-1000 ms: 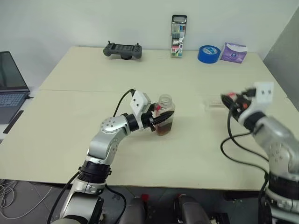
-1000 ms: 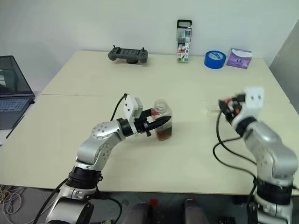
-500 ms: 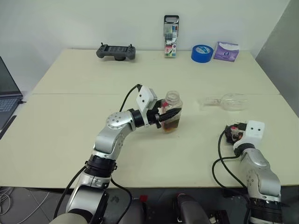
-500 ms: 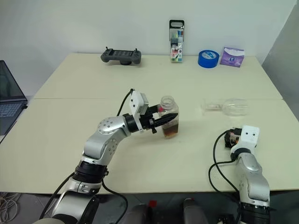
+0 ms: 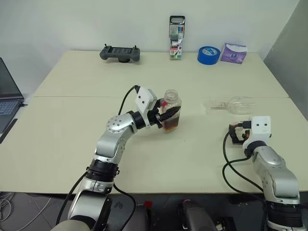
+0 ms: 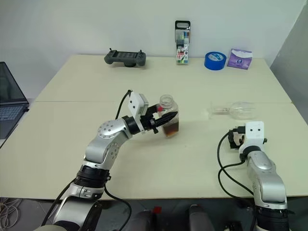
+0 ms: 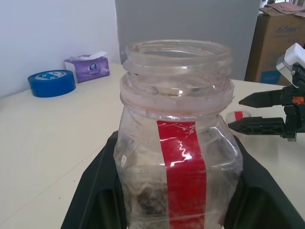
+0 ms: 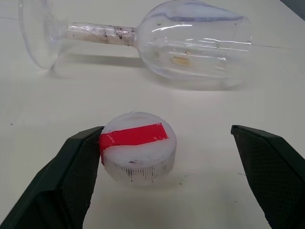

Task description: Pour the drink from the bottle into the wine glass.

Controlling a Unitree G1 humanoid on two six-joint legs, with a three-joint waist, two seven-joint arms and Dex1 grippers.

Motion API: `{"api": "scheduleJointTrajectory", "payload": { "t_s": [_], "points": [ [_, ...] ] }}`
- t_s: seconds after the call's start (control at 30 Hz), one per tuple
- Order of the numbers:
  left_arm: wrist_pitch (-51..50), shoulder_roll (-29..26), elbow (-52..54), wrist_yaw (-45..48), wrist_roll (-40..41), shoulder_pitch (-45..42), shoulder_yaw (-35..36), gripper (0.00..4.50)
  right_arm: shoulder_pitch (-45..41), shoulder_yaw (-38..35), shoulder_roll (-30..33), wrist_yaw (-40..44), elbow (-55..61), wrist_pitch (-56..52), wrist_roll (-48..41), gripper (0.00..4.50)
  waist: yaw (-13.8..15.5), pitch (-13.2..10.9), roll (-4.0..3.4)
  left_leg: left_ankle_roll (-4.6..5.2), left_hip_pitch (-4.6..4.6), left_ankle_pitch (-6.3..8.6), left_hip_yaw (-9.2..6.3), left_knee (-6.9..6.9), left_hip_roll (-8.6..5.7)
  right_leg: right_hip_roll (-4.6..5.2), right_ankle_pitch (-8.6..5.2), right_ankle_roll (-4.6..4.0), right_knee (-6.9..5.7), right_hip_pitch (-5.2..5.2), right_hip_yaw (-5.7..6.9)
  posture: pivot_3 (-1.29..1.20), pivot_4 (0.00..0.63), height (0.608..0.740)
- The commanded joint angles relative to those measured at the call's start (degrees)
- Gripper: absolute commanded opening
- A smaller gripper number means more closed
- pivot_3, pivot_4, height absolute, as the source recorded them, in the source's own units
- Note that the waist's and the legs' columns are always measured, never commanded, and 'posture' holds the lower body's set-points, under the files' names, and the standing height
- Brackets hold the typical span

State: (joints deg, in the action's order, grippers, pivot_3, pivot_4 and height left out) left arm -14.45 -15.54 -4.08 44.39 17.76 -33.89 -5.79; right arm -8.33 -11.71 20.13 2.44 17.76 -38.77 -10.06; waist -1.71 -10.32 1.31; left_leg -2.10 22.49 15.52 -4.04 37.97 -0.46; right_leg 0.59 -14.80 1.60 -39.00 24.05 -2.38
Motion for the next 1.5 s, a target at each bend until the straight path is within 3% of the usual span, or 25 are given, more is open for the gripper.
{"api": "scheduleJointTrajectory", "payload": {
  "t_s": [0.03, 0.17, 0.37, 0.53, 0.73, 0.9, 1.0, 1.13, 1.27, 1.5],
  "points": [
    [1.81, -0.11, 1.11, -0.51, 0.01, -1.34, 1.33, 1.89, -1.45, 0.08, 0.36, -1.47, -0.65, -3.88, 1.95, 4.5, 0.01, 0.0, 0.0, 0.0, 0.0, 0.0, 0.0, 0.0, 0.0, 0.0, 0.0, 0.0, 0.0, 0.0, 0.0, 0.0, 0.15, 0.74],
    [1.67, -0.37, 1.18, -0.57, -0.02, -1.36, 1.52, 1.89, -3.37, -5.95, -4.64, -4.2, -1.96, -8.16, -1.87, 4.5, 0.05, 0.0, 0.0, 0.0, 0.01, 0.0, -0.01, 0.0, 0.0, 0.01, 0.0, 0.0, -0.01, 0.0, 0.02, 0.0, 0.15, 0.74],
    [1.43, -1.01, 1.11, -0.35, 0.02, -1.36, 1.67, 1.89, -4.65, -8.82, -9.17, -5.43, 0.25, -8.75, -4.8, 4.5, 0.02, 0.0, -0.01, 0.0, 0.01, 0.0, -0.08, 0.0, 0.0, 0.02, 0.0, 0.0, -0.01, 0.01, 0.02, 0.0, 0.15, 0.74],
    [1.39, -1.12, 0.86, -0.43, -0.01, -1.7, 1.76, 1.89, -3.38, -3.13, -5.44, -7.44, 0.99, -6.19, 3.37, 4.5, 0.0, 0.01, -0.01, 0.0, 0.02, 0.0, -0.06, 0.01, -0.03, 0.03, 0.0, 0.0, -0.01, 0.0, 0.01, 0.0, 0.15, 0.74],
    [1.5, -1.57, 0.0, -2.57, -0.53, -1.95, 3.23, 1.89, -6.28, 2.28, -1.28, -3.38, 5.1, -5.68, 5.49, 4.5, -0.07, 0.01, -0.01, 0.0, 0.01, 0.0, -0.05, 0.01, -0.02, 0.03, 0.0, 0.0, -0.01, 0.01, 0.0, 0.0, 0.15, 0.74],
    [2.34, -2.61, -4.17, -8.36, -1.44, -4.64, 7.9, 1.89, -12.7, 6.74, 0.42, 4.28, 9.43, -7.45, 1.35, 4.5, -0.25, 0.01, -0.01, 0.0, 0.0, 0.0, -0.1, 0.01, 0.03, -0.06, 0.0, 0.0, -0.03, 0.02, 0.06, 0.0, 0.15, 0.74],
    [4.43, -4.58, -9.71, -15.33, -4.2, -7.62, 11.88, 1.89, -18.1, 11.55, -0.84, 16.25, 13.89, -11.72, -10.34, 4.5, -0.25, 0.0, 0.0, 0.0, 0.03, 0.0, -0.18, 0.0, 0.05, -0.06, 0.0, 0.0, -0.01, 0.03, 0.14, 0.0, 0.15, 0.74],
    [4.04, -5.47, -15.9, -25.31, -6.34, -9.94, 16.28, 1.89, -20.97, 15.2, -1.73, 23.97, 14.78, -14.63, -18.51, 4.5, -0.09, 0.0, 0.0, 0.01, 0.06, 0.0, -0.31, 0.0, 0.05, -0.05, 0.0, 0.0, 0.02, 0.02, 0.24, 0.0, 0.15, 0.74],
    [5.5, -6.17, -19.11, -30.86, -7.08, -9.71, 19.33, 1.89, -23.56, 18.03, -4.45, 24.29, 10.46, -13.66, -19.0, 4.5, 0.12, 0.0, 0.03, 0.0, 0.12, 0.0, -0.32, 0.1, -0.07, 0.2, 0.01, 0.0, 0.01, 0.02, 0.26, 0.0, 0.15, 0.74],
    [5.88, -6.35, -18.89, -31.66, -5.74, -6.32, 22.15, 1.89, -25.25, 21.33, -6.43, 24.12, 8.19, -11.97, -17.99, 4.5, 0.17, 0.0, 0.04, -0.05, 0.23, -0.03, -0.37, 0.13, -0.15, 0.49, 0.01, 0.0, 0.02, 0.09, 0.34, 0.0, 0.15, 0.74]
  ]
}}
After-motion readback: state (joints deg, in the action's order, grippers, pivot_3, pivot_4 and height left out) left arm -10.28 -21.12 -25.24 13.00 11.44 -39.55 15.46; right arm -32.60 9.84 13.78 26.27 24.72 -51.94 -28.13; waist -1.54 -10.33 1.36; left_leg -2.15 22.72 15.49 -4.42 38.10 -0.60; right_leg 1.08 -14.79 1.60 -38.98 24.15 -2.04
